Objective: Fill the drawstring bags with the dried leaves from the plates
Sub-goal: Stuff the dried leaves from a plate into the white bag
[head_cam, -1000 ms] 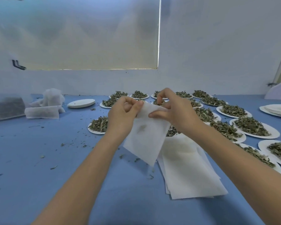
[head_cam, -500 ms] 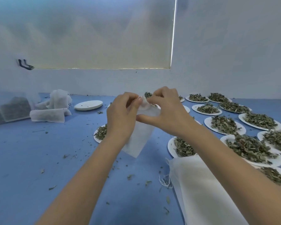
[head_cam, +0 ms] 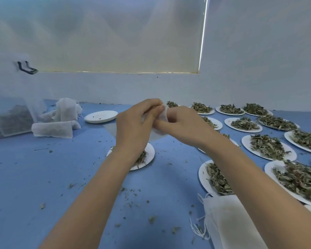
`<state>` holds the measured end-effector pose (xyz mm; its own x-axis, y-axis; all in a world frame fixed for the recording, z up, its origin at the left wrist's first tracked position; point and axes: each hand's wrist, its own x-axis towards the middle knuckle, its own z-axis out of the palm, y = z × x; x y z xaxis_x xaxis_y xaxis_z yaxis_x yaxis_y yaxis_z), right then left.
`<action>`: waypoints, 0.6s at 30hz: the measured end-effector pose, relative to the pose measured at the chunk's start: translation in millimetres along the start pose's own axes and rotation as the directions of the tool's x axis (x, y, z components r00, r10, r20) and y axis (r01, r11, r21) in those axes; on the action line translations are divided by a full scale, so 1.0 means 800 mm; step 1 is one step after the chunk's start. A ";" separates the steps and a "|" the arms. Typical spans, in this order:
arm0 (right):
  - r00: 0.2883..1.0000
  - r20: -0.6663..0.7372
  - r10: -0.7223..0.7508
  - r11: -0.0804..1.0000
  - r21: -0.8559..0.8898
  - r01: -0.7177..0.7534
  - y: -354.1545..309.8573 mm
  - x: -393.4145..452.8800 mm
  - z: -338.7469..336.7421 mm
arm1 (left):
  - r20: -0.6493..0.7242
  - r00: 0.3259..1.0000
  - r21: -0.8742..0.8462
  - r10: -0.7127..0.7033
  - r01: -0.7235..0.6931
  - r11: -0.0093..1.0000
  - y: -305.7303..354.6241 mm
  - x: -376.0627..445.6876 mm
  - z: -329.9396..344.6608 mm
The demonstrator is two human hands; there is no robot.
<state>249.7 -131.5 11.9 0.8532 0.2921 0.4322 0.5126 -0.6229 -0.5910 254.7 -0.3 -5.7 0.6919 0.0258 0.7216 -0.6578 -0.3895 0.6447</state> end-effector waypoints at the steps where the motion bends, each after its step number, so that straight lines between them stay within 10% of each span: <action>1: 0.999 0.035 0.001 1.000 -0.022 -0.001 0.003 0.004 0.000 | 0.026 1.000 -0.006 -0.010 0.010 1.000 -0.002 0.002 -0.003; 10: 0.956 0.252 0.148 0.885 0.399 -0.242 0.012 0.037 0.030 | 0.150 0.959 0.499 0.242 -0.285 0.818 -0.032 0.015 -0.020; 18: 0.908 0.381 0.175 0.622 0.672 -0.402 -0.001 0.075 0.084 | 0.403 0.915 0.614 0.021 -0.288 0.735 -0.089 -0.004 -0.049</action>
<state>307.1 -64.2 -7.4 0.9011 0.4326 0.0290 0.0407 -0.0177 -0.9990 287.5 63.3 -44.0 0.7389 -0.3558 0.5723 -0.4995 -0.8592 0.1109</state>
